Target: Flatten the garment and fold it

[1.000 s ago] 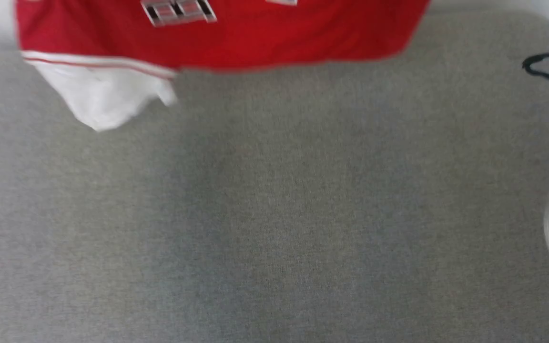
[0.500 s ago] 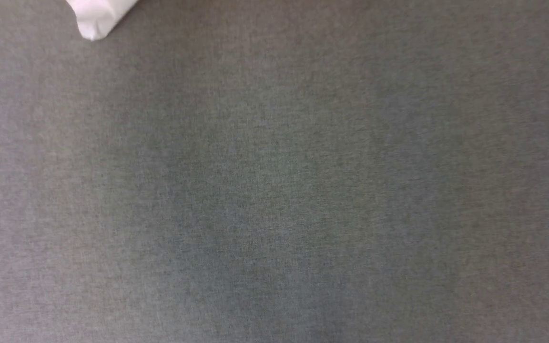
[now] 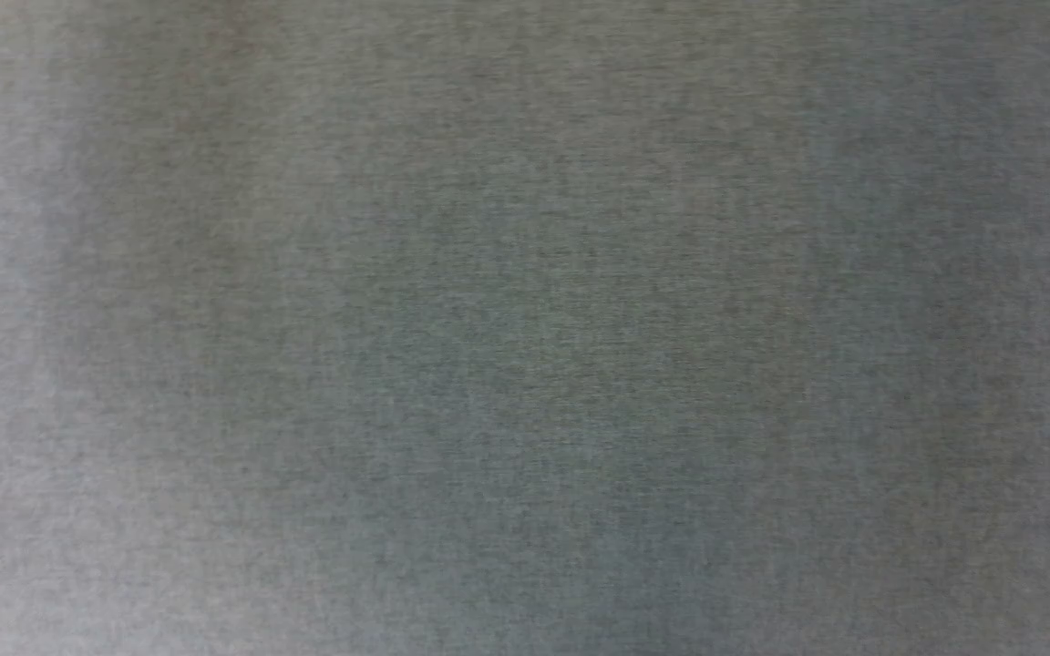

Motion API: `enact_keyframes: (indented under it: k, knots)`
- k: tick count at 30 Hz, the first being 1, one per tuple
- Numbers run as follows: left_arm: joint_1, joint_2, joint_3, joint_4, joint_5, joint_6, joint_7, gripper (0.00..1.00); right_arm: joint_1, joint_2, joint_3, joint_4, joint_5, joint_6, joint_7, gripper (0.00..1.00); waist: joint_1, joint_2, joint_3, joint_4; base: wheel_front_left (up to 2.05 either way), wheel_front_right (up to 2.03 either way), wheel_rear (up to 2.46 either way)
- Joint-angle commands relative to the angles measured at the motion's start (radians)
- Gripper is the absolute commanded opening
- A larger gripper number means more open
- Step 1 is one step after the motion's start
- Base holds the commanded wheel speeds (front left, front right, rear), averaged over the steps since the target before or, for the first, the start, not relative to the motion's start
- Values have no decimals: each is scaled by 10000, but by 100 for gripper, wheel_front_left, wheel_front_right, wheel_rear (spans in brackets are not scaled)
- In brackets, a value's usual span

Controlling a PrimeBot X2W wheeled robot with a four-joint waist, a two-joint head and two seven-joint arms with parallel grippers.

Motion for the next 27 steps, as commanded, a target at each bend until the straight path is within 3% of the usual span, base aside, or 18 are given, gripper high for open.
enact_keyframes:
  k: [1,8,16,21,27]
  knots:
    - [238,107,85,-191,-68,-65,-56,0,222,8,106,-133,129,-9,-76,0,-2,0,1,140,0,0,0]
    - [3228,487,851,-2117,-202,78,-59,0,2686,-241,607,-2084,1475,-9,-31,0,-2,0,-865,198,0,0,0]
    - [7181,885,1361,-3991,-48,802,-60,0,6952,-931,-39,-5997,2406,-9,974,0,-2,0,-1775,248,0,0,0]
    - [9292,1088,1221,-4568,6,1085,-44,0,9152,-853,-418,-7601,2565,-9,1553,0,-2,0,-2295,221,0,0,0]
    - [11277,1310,453,-4814,-40,1311,548,0,11320,-622,-932,-8246,2816,-9,2141,0,-2,0,-3006,144,0,0,0]
